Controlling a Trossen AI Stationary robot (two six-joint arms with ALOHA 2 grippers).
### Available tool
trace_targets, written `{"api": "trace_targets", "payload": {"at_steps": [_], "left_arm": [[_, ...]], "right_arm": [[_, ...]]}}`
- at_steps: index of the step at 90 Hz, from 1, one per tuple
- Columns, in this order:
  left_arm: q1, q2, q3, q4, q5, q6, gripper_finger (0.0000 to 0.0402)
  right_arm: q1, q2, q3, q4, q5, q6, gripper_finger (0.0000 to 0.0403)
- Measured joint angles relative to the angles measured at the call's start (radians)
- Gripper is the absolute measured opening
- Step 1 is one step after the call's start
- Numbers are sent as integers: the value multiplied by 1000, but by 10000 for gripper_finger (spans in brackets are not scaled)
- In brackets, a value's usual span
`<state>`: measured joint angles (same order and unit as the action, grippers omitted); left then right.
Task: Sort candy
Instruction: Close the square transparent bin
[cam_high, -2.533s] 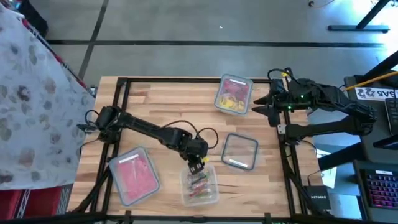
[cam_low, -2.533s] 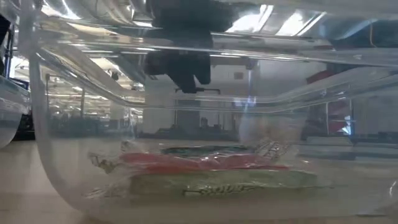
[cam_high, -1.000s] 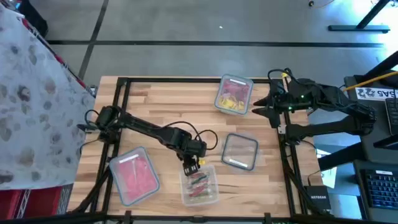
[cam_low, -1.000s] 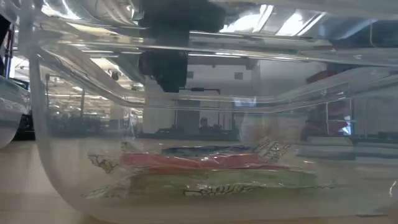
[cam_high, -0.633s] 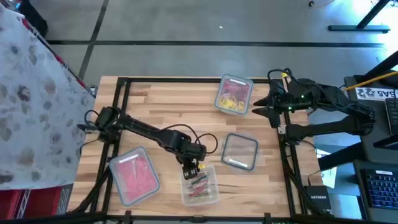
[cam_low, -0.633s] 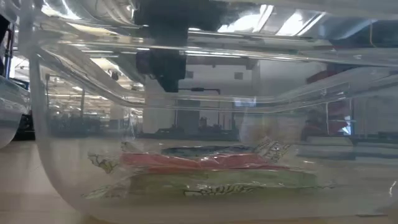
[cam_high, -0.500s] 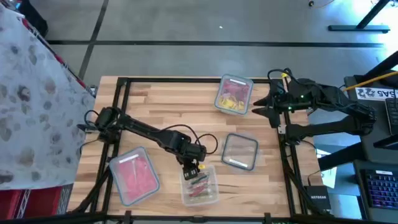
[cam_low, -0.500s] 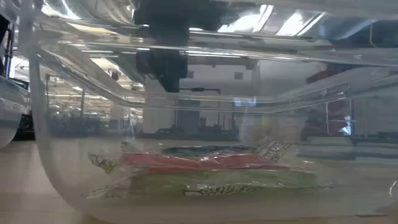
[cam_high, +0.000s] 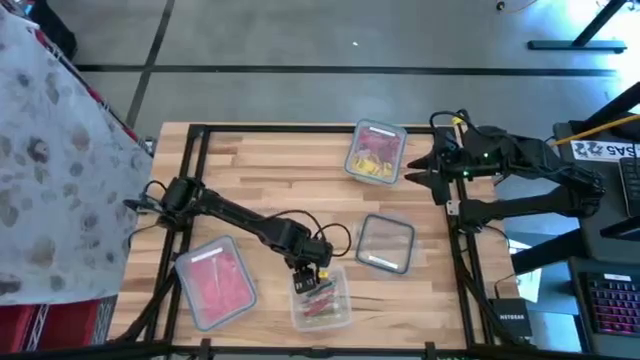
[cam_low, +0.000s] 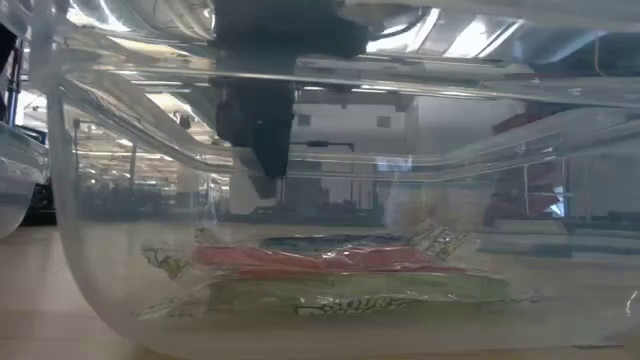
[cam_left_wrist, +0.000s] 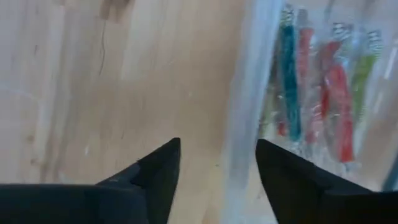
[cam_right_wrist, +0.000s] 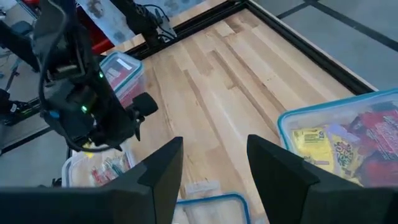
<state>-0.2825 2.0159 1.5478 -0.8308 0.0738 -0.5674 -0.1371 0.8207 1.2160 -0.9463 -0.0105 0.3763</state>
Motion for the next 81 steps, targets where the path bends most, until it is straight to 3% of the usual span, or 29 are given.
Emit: {"api": "trace_targets", "payload": {"at_steps": [23, 32, 58, 81], "left_arm": [[18, 4, 1, -21, -45, 1, 38], [43, 1, 7, -86, -76, 37, 9], [174, -1, 7, -304, -302, 101, 44], [287, 1, 6, -336, -270, 126, 116]], "right_arm": [[0, 0, 0, -2, 0, 0, 166], [0, 0, 0, -2, 0, 0, 166], [0, 0, 0, -8, -1, 15, 166], [0, 0, 0, -40, -8, 38, 166]]}}
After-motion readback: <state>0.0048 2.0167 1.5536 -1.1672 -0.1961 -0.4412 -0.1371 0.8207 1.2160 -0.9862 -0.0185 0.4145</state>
